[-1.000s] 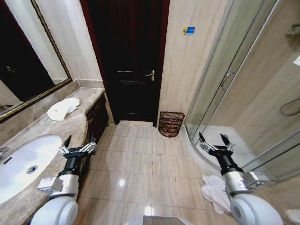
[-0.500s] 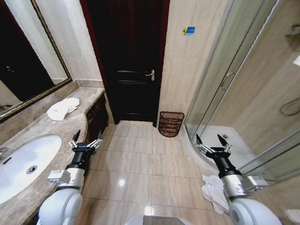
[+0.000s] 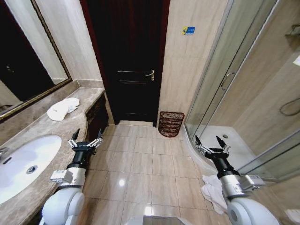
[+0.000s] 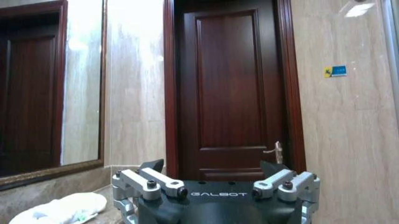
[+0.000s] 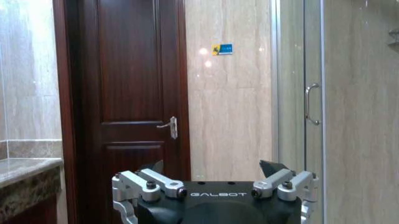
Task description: Discard the used towel into the hamper.
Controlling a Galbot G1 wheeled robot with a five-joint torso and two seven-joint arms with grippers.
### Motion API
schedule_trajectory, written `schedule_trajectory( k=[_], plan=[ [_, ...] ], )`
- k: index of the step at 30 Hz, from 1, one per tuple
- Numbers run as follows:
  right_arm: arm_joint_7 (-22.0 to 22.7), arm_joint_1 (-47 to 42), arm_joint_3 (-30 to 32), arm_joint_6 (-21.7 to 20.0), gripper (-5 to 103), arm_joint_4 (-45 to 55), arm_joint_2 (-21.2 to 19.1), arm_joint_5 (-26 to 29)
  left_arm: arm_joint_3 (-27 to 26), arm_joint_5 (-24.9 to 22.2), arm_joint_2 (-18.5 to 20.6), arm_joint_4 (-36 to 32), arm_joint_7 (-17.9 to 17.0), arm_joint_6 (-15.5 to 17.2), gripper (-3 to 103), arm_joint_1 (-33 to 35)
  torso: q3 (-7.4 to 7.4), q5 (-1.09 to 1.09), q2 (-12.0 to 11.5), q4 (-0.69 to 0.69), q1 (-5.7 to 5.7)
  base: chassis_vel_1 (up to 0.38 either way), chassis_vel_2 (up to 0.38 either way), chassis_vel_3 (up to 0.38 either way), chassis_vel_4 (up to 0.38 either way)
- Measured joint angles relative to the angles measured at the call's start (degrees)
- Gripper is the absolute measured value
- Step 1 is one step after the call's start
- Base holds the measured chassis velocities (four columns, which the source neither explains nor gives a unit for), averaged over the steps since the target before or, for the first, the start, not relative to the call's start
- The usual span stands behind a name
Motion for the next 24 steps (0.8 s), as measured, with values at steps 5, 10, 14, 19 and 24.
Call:
schedule_trajectory(
  k=[5, 10, 14, 19, 24],
  plan=[
    [0.5, 0.3, 0.0, -0.8, 100, -0.7, -1.1, 3.1, 0.0, -0.1, 0.7, 2.7, 1.2, -1.6, 100, -0.5, 0.00, 0.00, 0.0, 0.00, 0.00, 0.000, 0.000, 0.000, 0.000],
    [1.4, 0.8, 0.4, 0.0, 100, -2.4, -1.5, 3.7, 0.8, -0.9, 0.7, 6.4, 1.7, -3.6, 100, -1.4, 0.00, 0.00, 0.0, 0.00, 0.00, 0.000, 0.000, 0.000, 0.000],
    [1.3, 0.6, -0.4, 1.6, 100, -4.2, -0.8, 1.7, 1.8, -0.1, 0.2, 8.3, 1.7, -4.1, 100, -2.1, 0.00, 0.00, 0.0, 0.00, 0.00, 0.000, 0.000, 0.000, 0.000],
    [0.8, -0.1, -0.7, 2.9, 100, -3.8, 0.1, 0.2, 1.6, 0.4, -0.3, 7.3, 1.8, -4.4, 100, -0.9, 0.00, 0.00, 0.0, -0.01, 0.00, 0.000, 0.000, 0.000, 0.000],
    [0.3, -0.2, -0.7, 2.9, 100, -2.7, 0.4, 0.2, 0.8, 0.2, -0.5, 6.0, 1.9, -4.7, 100, 0.3, 0.00, 0.00, 0.0, 0.00, 0.00, 0.000, 0.000, 0.000, 0.000]
  ],
)
